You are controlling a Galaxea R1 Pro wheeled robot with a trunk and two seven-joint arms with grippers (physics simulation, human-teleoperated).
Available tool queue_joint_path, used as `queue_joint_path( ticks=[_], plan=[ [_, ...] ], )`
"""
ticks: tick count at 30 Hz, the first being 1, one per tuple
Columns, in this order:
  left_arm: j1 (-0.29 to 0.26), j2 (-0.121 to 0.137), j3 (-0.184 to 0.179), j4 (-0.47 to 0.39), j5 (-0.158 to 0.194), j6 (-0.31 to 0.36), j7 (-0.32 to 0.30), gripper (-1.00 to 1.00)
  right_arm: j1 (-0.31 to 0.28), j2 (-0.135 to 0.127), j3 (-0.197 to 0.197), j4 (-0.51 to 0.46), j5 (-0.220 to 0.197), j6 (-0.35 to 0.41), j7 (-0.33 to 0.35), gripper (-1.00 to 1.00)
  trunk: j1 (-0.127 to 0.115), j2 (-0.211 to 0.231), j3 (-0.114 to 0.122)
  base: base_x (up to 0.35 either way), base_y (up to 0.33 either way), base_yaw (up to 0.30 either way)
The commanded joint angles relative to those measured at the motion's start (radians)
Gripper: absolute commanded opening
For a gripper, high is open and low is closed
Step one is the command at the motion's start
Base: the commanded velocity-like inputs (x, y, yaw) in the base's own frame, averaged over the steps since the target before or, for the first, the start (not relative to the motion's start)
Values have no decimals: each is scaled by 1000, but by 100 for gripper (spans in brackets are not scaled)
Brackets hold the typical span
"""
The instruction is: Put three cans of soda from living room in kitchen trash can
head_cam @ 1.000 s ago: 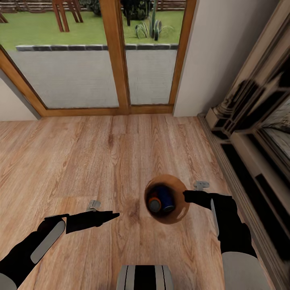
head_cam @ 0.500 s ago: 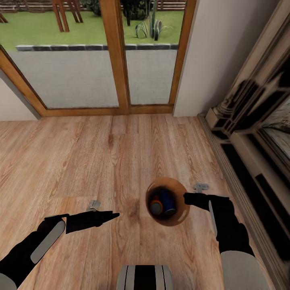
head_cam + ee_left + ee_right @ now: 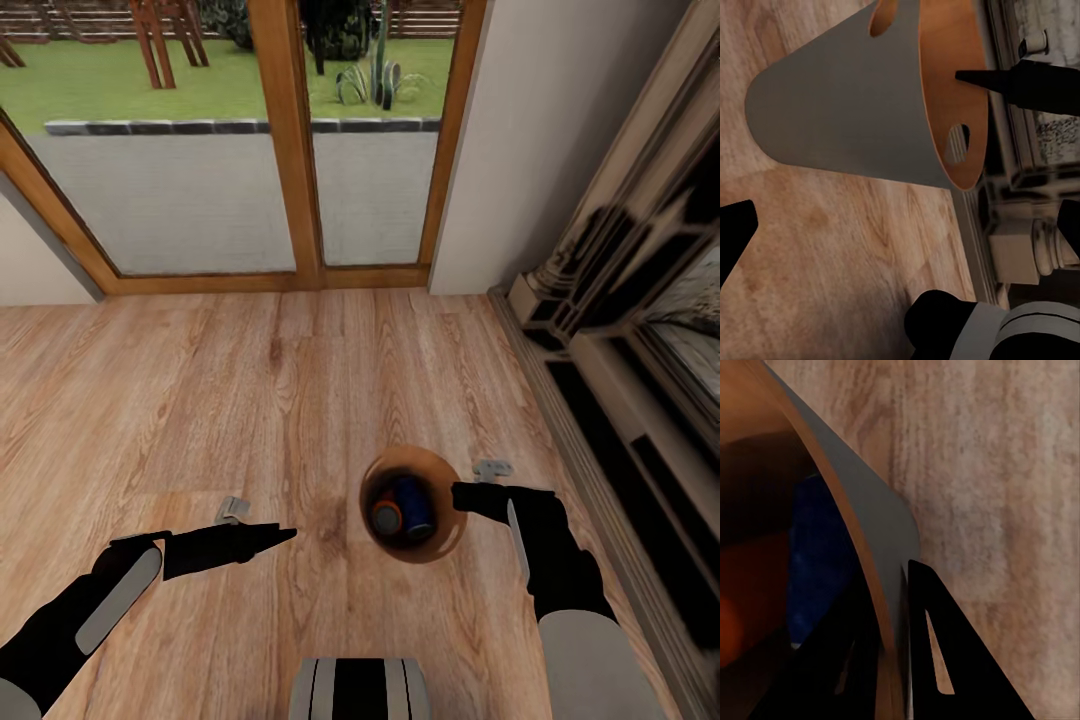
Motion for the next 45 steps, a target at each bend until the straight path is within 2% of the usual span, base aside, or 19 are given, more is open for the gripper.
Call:
queue_joint_path(
  ticks=[1, 3, 4, 22, 28, 31, 35, 38, 41, 45],
  plan=[
    [-1, 0, -1, 0, 0, 0, 0, 100, 0, 0, -1, -2, -5, -6, -2, -100, 16, 0, 0, 0, 0, 0],
    [-1, 0, -1, 0, 0, 0, 0, 100, 0, 0, -1, -2, -6, -6, -8, -100, 16, 0, 0, 0, 0, 0],
    [-1, 0, -1, 0, 0, 0, 0, 100, 0, 0, -1, -2, -6, -6, -11, 100, 16, 0, 0, 0, 0, 0],
    [-1, 0, -1, 0, 0, 0, 0, 100, 0, -1, -1, -2, -4, -6, -15, 100, 16, 0, 0, 0, 0, 0],
    [-1, 0, -1, -1, 0, 0, 0, 100, 0, 3, 0, -55, -5, 1, -1, 100, 16, 0, 0, 0, 0, 0],
    [-1, 0, 0, -1, -1, 0, 0, 100, 0, 4, 6, -155, -15, 21, 49, 100, 16, 0, 0, 0, 0, 0],
    [-1, 3, 0, -1, 0, 0, 0, 100, 0, 0, 8, -291, -38, 139, 184, 100, 16, 0, 0, 0, 0, 0],
    [-1, 4, 0, -2, 0, -1, 0, 100, 1, -5, 8, -333, -43, 193, 268, 100, 16, 0, 0, 0, 0, 0],
    [-1, 5, 0, -4, 0, -1, -1, 100, 1, -7, 8, -348, -40, 214, 303, 100, 16, 0, 0, 0, 0, 0],
    [-1, 5, 0, -6, 0, -1, -2, 100, 2, -5, 8, -353, -37, 219, 312, 100, 16, 0, 0, 0, 0, 0]
  ],
)
